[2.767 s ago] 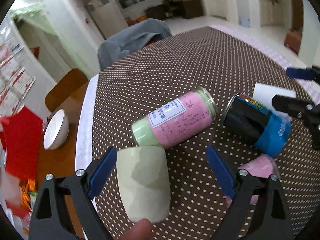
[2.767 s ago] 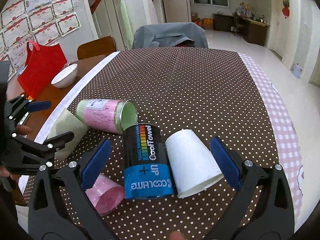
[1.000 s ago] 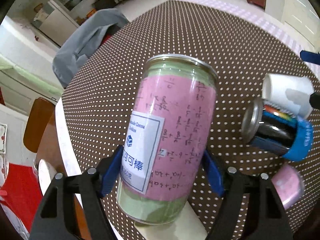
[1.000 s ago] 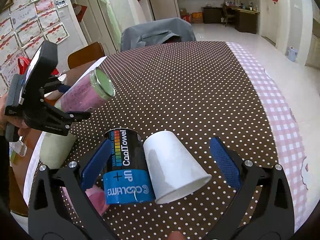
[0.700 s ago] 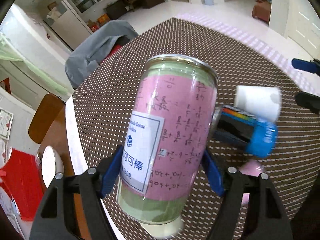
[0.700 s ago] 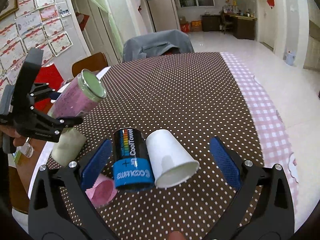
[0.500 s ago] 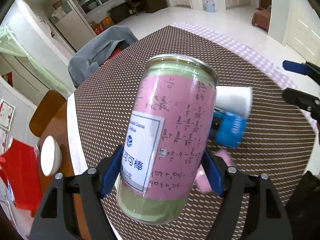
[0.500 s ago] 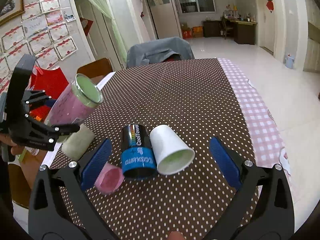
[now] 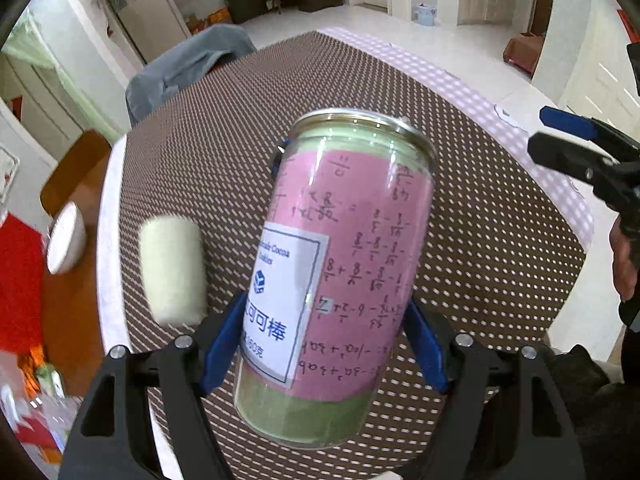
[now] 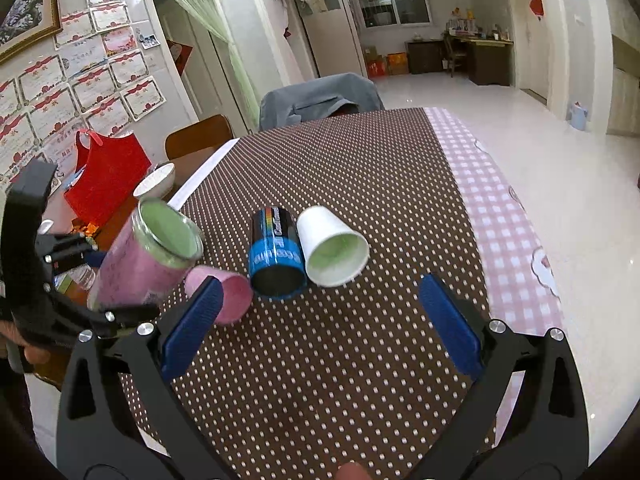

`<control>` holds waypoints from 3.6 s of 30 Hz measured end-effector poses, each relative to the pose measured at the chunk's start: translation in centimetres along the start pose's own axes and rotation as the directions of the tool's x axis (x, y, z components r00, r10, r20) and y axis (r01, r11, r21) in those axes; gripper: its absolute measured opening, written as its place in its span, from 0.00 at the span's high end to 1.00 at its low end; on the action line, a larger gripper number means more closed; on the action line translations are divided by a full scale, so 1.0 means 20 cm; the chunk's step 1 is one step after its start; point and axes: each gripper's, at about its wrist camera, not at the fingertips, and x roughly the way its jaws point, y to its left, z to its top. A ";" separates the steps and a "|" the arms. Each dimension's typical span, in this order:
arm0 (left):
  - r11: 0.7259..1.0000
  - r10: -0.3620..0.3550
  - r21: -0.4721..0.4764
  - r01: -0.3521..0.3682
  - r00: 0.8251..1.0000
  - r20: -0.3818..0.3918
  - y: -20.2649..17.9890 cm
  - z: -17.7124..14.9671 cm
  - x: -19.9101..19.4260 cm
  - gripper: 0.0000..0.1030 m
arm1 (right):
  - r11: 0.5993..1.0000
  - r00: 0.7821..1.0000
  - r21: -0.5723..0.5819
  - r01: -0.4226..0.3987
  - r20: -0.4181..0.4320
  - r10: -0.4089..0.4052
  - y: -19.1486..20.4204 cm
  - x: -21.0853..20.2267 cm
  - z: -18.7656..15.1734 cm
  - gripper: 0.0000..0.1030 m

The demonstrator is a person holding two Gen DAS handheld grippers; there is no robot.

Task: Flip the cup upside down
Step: 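Lift the pink can with the left gripper and carry it toward the right gripper, then close the right gripper on the pink can while the left gripper opens and releases it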

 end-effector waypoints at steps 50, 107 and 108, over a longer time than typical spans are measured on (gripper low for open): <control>0.949 0.068 -0.312 -0.043 0.995 0.068 -0.31 -0.36 0.06 0.14 | 1.000 0.999 0.007 -0.002 -0.051 0.003 0.03 -0.05 -0.22 0.06; 0.824 0.285 -0.541 -0.169 0.949 0.138 0.12 -0.69 -0.18 0.14 | 0.561 0.891 -0.721 -0.407 -0.449 0.068 0.61 0.25 -0.24 0.06; 0.818 0.288 -0.548 -0.174 0.949 0.129 0.11 -0.70 -0.18 0.14 | 0.483 0.887 -0.764 -0.428 -0.458 0.061 0.64 0.25 -0.27 0.06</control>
